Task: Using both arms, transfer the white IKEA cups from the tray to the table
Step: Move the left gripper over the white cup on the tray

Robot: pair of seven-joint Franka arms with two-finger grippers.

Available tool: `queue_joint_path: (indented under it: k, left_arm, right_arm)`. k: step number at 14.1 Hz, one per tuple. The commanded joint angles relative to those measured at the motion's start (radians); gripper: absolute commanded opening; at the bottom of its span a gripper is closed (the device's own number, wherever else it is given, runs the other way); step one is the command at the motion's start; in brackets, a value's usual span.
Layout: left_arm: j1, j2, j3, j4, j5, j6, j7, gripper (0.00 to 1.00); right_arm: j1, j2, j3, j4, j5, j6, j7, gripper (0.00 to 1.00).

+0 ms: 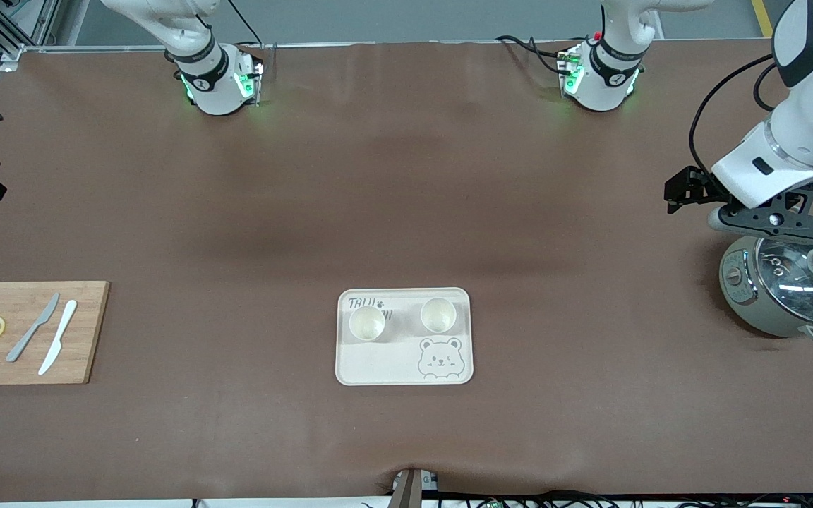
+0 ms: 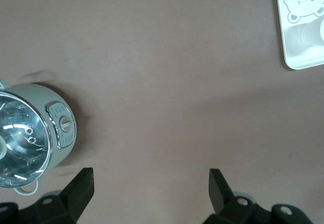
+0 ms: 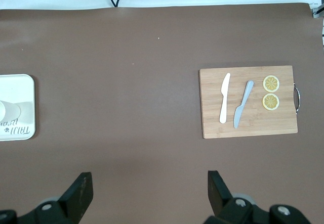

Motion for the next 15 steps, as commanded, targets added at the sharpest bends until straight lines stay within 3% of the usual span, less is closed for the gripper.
queue_joint_path:
  k: [1,5,10,13,15]
  left_arm:
    - [-0.002,0.002,-0.003,0.002,-0.004,0.005,-0.017,1.0]
    - [-0.009,0.004,-0.011,0.004,-0.004,-0.001,-0.017,1.0]
    - [-0.025,0.106,-0.045,0.033,-0.082,0.065,-0.08,1.0]
    - [-0.104,0.313,-0.042,0.265,-0.076,0.067,-0.189,1.0]
    - [-0.155,0.414,-0.034,0.358,-0.076,0.082,-0.305,1.0]
  right_arm:
    - [-0.008,0.01,0.005,0.025,0.012,-0.012,-0.002,1.0]
    - [-0.008,0.011,0.005,0.025,0.013,-0.011,-0.001,1.0]
    - [-0.008,0.01,0.005,0.025,0.013,-0.009,-0.002,1.0]
    - [-0.006,0.011,0.005,0.025,0.012,-0.008,-0.002,1.0]
    - [-0.002,0.011,0.005,0.022,0.012,-0.015,-0.002,1.0]
